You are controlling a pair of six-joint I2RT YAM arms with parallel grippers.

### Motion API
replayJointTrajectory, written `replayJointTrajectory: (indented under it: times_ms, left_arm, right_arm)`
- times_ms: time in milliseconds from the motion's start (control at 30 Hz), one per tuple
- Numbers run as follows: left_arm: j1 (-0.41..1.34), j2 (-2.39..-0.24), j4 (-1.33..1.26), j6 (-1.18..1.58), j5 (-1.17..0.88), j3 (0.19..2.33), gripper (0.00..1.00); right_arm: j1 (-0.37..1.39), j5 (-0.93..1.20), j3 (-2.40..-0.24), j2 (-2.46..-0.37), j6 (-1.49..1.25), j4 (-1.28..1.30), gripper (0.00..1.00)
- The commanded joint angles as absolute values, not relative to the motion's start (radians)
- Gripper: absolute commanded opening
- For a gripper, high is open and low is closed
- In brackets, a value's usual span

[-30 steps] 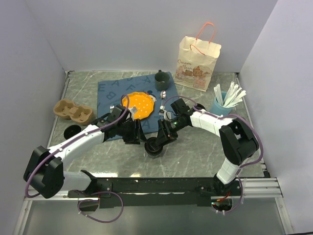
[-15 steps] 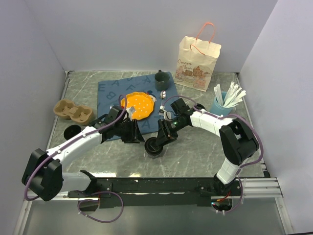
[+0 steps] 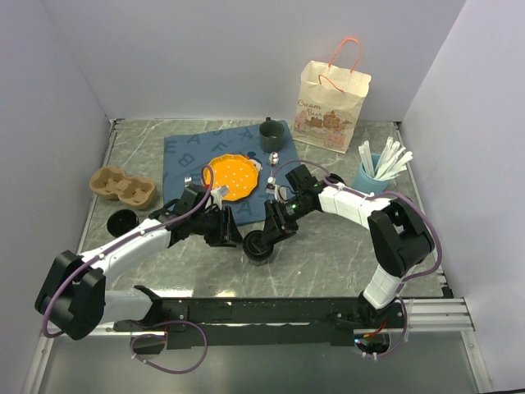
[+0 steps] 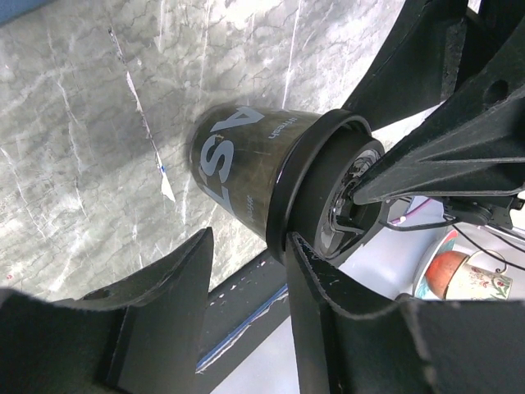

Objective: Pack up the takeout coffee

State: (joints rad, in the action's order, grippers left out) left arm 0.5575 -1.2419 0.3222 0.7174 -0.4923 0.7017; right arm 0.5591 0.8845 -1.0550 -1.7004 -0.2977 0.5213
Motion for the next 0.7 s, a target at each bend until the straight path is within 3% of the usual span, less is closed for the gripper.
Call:
replayJointTrajectory:
  times_ms: [0, 667]
  left_arm:
    - [0.557, -1.242, 0.278, 0.692, -0.494, 0.700, 0.46]
    - [0.552, -1.373, 0.430, 0.839, -0.301, 0.577, 0.25]
  right_arm:
    - [0.577, 0.793, -1.057, -1.706, -0.272, 0.551, 0.52]
    - [0.580, 0.776, -0.988, -1.759, -0.255, 0.497, 0.45]
